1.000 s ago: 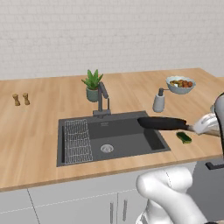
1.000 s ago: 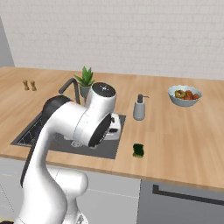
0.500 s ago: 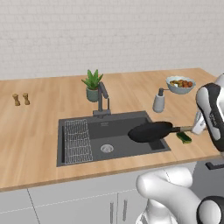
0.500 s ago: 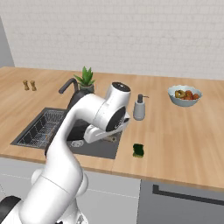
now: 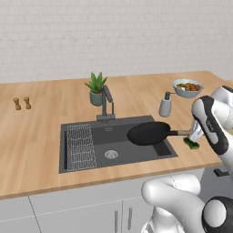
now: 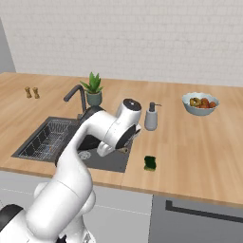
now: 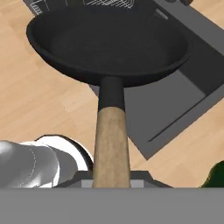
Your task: Pick the pan and sponge and place them into the sink. Then turn on the water.
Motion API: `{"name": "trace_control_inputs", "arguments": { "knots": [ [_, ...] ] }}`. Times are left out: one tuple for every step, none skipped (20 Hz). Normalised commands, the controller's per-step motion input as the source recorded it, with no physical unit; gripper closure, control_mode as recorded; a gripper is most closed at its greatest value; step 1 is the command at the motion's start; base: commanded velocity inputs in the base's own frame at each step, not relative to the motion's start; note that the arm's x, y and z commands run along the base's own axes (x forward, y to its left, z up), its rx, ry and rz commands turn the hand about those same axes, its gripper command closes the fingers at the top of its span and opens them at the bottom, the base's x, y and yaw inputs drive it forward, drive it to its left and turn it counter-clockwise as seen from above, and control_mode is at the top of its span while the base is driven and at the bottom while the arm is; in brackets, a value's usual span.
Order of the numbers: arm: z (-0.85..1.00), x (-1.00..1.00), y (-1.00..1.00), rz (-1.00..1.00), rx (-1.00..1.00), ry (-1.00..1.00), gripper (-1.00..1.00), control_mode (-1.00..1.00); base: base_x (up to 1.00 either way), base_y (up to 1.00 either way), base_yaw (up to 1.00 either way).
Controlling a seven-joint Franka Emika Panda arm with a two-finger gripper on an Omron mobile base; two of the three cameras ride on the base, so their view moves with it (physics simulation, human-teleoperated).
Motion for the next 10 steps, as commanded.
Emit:
{"name": "trace_control_inputs", "arguments": {
  "knots": [
    [-0.36,0.61,0.31,0.0,0.0,0.0,1.0,-1.0,0.0,0.0,0.0],
    [-0.33,0.53,0.35,0.0,0.0,0.0,1.0,-1.0,0.0,0.0,0.0],
    [-0.31,0.46,0.39,0.0,0.0,0.0,1.0,-1.0,0.0,0.0,0.0],
    [-0.28,0.39,0.45,0.0,0.0,0.0,1.0,-1.0,0.0,0.0,0.0],
    [-0.25,0.36,0.51,0.0,0.0,0.0,1.0,-1.0,0.0,0.0,0.0],
    [-0.22,0.36,0.52,0.0,0.0,0.01,1.0,-1.0,0.0,0.0,0.0],
    [-0.19,0.3,0.51,0.0,0.0,0.0,1.0,-1.0,0.0,0.0,0.0],
    [-0.18,0.26,0.46,0.0,0.0,0.0,1.0,-1.0,0.0,0.0,0.0],
    [-0.17,0.24,0.41,0.0,0.0,0.0,1.0,-1.0,0.0,0.0,0.0],
    [-0.2,0.19,0.35,0.0,0.0,0.0,1.0,-1.0,0.0,0.0,0.0]
  ]
}}
